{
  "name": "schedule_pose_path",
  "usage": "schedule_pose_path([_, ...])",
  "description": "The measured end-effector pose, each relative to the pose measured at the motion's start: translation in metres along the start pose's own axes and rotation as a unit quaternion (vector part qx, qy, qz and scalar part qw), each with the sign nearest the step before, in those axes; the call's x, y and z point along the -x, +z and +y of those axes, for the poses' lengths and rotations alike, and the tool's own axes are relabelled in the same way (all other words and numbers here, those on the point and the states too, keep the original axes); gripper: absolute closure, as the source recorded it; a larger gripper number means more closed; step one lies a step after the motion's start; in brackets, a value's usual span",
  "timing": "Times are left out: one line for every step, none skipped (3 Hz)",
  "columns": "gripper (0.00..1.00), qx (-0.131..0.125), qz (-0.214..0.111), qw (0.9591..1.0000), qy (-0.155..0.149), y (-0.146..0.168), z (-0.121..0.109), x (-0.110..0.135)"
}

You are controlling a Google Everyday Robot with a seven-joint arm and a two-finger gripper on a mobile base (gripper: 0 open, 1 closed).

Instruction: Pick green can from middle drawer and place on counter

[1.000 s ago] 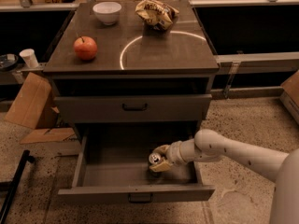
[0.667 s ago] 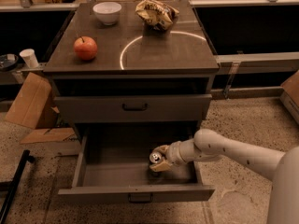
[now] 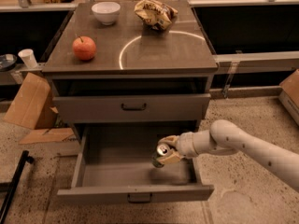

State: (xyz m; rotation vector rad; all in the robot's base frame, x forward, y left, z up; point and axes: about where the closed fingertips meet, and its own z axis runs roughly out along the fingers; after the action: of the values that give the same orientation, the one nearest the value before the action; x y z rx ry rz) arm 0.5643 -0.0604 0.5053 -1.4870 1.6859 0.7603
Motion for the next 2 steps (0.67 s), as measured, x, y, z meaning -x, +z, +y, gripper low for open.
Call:
schedule_pose_path([1.00,0.015,-0.017,0.9992,-0.033,-0.0505,0.0055,0.0358])
schedule_pose_path([1.00,0.015,-0.020,0.9990,-0.036,-0.0507,0.0051,0.0385])
